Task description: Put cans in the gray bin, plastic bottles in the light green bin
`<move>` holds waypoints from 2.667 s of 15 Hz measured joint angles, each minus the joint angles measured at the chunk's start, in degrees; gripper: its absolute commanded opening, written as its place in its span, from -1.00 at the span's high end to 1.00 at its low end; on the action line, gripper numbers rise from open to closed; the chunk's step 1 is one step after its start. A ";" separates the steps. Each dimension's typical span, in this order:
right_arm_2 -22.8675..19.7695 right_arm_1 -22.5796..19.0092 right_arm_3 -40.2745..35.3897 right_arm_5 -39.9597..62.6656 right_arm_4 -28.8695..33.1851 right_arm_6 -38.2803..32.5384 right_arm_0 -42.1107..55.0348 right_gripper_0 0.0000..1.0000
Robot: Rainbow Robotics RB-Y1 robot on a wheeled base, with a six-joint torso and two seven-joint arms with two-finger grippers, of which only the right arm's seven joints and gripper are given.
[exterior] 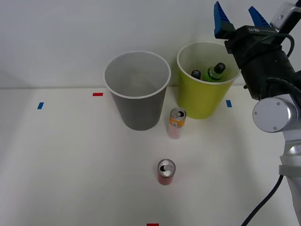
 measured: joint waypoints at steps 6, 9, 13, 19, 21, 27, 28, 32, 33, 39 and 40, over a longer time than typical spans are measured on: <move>0.09 -0.37 -2.34 0.00 -0.35 -0.16 2.26 -1.00; 1.01 -1.19 -6.61 0.00 -2.64 -0.46 7.69 -1.00; 2.33 -1.54 -13.00 -0.05 -3.41 -0.54 16.24 -1.00; 7.73 -1.69 -18.43 -7.53 -1.19 0.58 30.55 -1.00; 11.39 -2.46 -18.54 -15.56 -0.51 1.54 35.79 -1.00; 18.57 -6.17 -18.62 -34.67 8.30 4.76 54.97 -1.00; 18.76 -6.24 -18.59 -36.03 10.37 4.84 58.08 -1.00; 18.79 -5.70 -17.22 -40.31 15.89 3.77 66.76 -1.00; 18.56 -5.26 -15.03 -42.11 17.99 1.76 67.35 -1.00; 13.94 -1.54 -7.62 -48.37 35.66 -20.87 71.72 -1.00; 13.71 -0.55 -7.37 -49.45 37.20 -22.62 73.66 -1.00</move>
